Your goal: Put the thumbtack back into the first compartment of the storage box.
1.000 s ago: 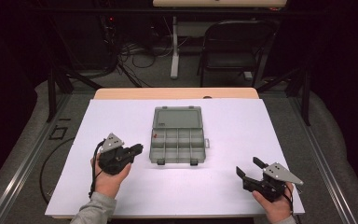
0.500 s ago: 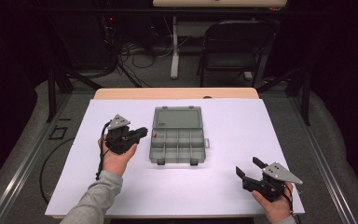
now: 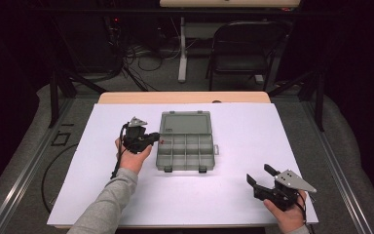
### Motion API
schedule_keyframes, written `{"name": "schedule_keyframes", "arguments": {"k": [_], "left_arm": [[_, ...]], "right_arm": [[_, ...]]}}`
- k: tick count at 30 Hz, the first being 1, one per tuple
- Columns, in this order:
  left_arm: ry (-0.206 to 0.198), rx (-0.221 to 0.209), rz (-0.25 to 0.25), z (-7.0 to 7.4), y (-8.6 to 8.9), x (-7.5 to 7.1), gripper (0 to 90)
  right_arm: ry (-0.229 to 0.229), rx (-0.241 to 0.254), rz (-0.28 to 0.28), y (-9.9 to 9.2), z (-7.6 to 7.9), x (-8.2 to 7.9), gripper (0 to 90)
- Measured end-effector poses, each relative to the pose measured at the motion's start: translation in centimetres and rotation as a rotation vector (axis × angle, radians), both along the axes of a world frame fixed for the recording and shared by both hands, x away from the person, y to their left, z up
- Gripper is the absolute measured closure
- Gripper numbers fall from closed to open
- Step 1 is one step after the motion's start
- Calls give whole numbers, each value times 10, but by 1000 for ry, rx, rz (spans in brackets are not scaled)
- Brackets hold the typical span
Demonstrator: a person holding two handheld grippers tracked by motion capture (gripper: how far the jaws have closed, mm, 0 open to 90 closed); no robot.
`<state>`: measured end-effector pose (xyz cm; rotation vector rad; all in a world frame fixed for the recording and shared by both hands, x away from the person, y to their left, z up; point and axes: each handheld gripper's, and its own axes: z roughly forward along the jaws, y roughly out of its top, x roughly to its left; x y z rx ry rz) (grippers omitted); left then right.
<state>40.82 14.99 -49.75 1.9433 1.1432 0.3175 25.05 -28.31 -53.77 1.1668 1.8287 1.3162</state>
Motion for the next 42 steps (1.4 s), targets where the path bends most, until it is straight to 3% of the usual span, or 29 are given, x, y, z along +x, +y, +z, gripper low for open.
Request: {"name": "schedule_keyframes", "arguments": {"k": [7, 20, 39, 42], "left_arm": [[39, 22, -2, -11, -5, 8, 853], [69, 42, -9, -25, -16, 16, 851], [47, 56, -14, -26, -24, 18, 844], [31, 73, -9, -24, -24, 16, 798]], "right_arm": [[1, 1, 0, 0, 0, 0, 242], [1, 1, 3, 0, 0, 0, 242], [1, 0, 5, -1, 0, 0, 242], [2, 0, 4, -1, 0, 0, 242]]}}
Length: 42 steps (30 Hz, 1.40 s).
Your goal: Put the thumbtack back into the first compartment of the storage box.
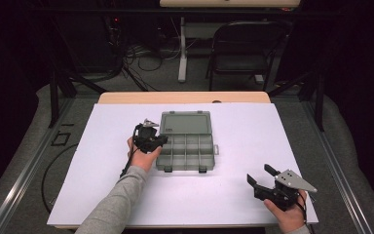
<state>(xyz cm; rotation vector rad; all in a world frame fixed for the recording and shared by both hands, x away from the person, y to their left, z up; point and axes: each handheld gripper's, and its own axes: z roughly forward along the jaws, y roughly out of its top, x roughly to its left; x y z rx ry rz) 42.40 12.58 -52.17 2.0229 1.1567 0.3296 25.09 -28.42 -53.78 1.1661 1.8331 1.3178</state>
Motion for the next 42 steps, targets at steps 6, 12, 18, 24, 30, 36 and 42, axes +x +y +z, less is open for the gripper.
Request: {"name": "schedule_keyframes", "arguments": {"k": [6, 12, 18, 24, 30, 36, 42], "left_arm": [[-38, -22, 0, 6, 0, -4, 637], [-56, -13, 18, 10, 1, -8, 407], [-79, 1, 22, 20, 3, -19, 220], [-131, -49, -18, 37, 14, -47, 181], [-155, -76, -23, 42, 39, -79, 183], [-202, -46, 24, 39, 70, -108, 184], [-194, -52, 67, 25, 94, -134, 188]], "right_arm": [[3, -2, 1, 0, 0, 0, 242], [2, -1, -1, 0, 0, -1, 242], [-1, -1, -4, -1, 0, -1, 242], [0, -3, -5, 0, 0, -2, 242], [0, -1, -9, -2, 0, -3, 242], [2, -3, -13, -2, 0, -4, 242], [4, -4, -16, -1, 0, -4, 241]]}}
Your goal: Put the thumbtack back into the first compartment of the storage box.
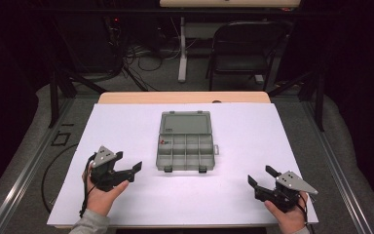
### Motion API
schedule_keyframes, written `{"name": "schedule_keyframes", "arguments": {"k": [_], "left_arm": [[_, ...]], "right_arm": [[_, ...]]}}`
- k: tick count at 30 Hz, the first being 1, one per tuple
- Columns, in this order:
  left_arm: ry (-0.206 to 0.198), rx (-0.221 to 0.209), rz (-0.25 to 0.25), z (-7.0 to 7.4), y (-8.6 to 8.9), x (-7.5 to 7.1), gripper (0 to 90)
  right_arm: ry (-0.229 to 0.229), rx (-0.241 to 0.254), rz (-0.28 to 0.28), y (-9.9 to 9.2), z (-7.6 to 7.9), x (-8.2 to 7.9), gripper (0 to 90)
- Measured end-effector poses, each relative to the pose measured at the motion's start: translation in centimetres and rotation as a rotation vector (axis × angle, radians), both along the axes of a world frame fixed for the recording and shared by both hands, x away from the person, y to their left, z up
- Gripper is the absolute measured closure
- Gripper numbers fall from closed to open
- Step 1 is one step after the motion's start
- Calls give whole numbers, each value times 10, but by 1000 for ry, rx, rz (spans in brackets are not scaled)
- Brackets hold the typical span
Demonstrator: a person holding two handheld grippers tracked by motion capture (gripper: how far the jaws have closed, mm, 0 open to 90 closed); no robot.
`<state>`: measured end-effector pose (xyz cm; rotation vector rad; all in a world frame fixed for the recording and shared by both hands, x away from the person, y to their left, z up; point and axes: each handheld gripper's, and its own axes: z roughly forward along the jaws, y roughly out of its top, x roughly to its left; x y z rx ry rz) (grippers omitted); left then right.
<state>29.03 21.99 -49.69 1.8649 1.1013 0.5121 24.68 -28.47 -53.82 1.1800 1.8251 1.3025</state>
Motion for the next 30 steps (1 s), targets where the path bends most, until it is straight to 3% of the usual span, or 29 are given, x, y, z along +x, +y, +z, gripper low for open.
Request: {"name": "schedule_keyframes", "arguments": {"k": [4, 11, 14, 20, 23, 30], "left_arm": [[-26, 18, 21, -6, 14, -12, 198], [-28, 3, 48, -21, 30, -21, 198], [-8, -12, 58, -25, 34, -19, 198], [-15, -35, 67, -32, 42, -14, 198], [6, -59, 71, -37, 45, -11, 209], [28, -71, 84, -41, 50, -5, 209]], "right_arm": [[1, -1, 0, 0, 0, 0, 241], [4, -2, 1, 0, 0, 0, 241], [5, -2, 3, 0, 0, 0, 241], [16, -8, 5, 0, -1, 1, 241], [16, -9, 8, -1, -1, 1, 240], [36, -12, 9, -1, -2, 3, 238]]}}
